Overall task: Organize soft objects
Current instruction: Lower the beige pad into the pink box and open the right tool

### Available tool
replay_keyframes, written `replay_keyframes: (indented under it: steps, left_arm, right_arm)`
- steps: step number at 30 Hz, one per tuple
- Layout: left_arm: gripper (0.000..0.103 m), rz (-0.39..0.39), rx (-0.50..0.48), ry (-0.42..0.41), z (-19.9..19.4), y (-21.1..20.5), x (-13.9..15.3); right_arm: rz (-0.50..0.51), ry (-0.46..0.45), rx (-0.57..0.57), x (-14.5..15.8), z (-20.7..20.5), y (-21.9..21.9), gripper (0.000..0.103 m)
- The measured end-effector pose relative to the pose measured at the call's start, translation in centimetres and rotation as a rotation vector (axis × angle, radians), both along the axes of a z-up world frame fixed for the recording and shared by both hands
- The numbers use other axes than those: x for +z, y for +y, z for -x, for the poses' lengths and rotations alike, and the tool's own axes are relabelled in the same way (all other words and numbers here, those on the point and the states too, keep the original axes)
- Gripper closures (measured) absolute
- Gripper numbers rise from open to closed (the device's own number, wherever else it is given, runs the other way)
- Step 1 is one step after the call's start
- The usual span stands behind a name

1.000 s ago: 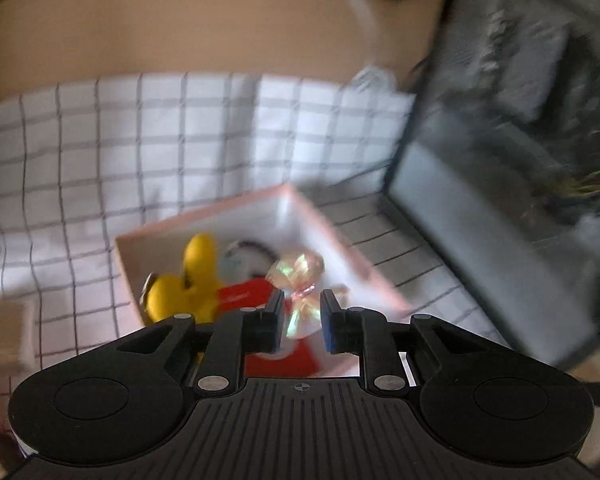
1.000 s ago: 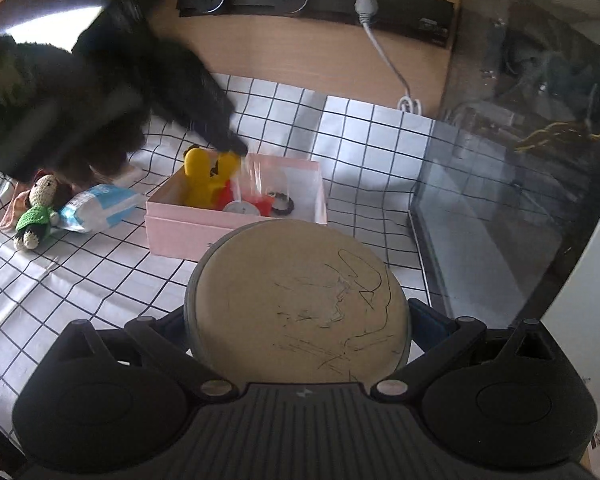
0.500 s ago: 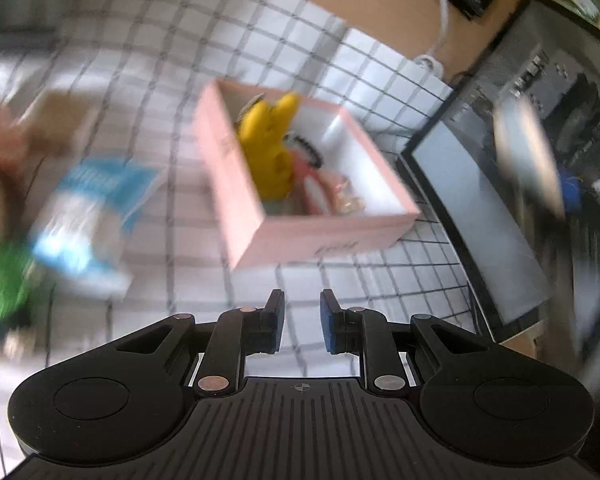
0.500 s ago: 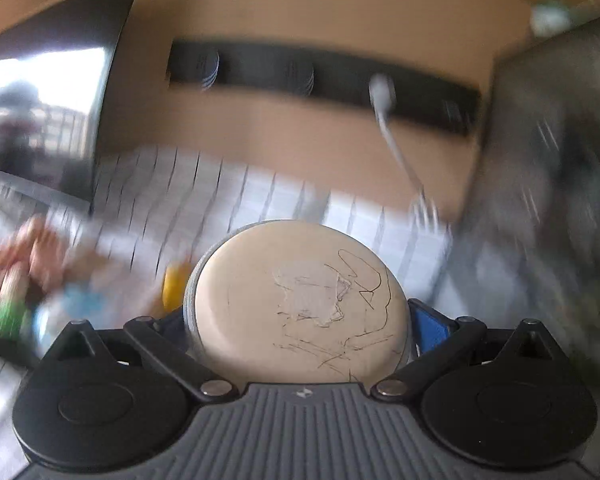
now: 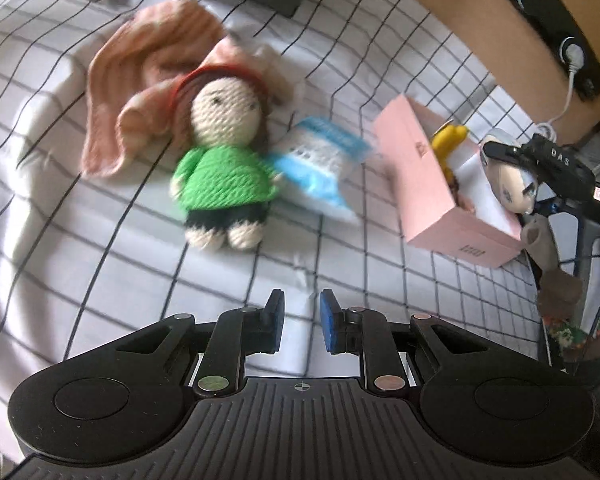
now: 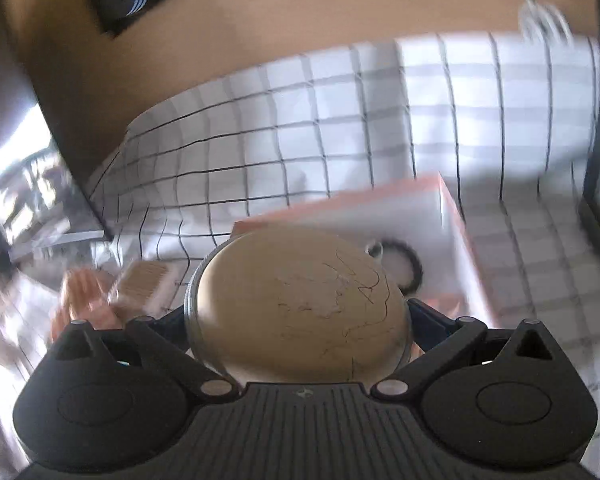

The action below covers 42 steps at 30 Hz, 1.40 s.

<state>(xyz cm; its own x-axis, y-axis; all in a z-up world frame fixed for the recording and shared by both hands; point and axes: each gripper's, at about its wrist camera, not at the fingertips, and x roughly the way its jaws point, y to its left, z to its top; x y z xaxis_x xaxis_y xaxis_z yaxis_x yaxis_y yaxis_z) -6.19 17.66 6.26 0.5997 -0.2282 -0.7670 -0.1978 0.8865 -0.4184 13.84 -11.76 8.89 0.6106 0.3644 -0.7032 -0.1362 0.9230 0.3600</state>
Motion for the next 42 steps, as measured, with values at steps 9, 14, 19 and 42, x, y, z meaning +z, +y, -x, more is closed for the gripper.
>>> replay_keyframes:
  steps: [9, 14, 19, 42]
  left_arm:
    - [0.082, 0.007, -0.004, -0.010, 0.5, 0.3, -0.2]
    - [0.082, 0.014, -0.009, -0.021, 0.6, 0.5, 0.0]
    - [0.082, 0.030, -0.019, -0.037, 0.6, 0.4, 0.0]
    - [0.082, -0.260, -0.186, -0.177, -10.7, -1.5, 4.9]
  right_arm:
    - [0.304, -0.041, -0.093, -1.1, -0.5, 1.4, 0.000]
    - [0.084, 0.158, 0.010, -0.8, -1.8, -0.1, 0.000]
    - [0.208, 0.245, 0.168, 1.1, -3.1, 2.3, 0.000]
    - [0.337, -0.140, 0.175, 1.6, 13.0, 4.3, 0.000]
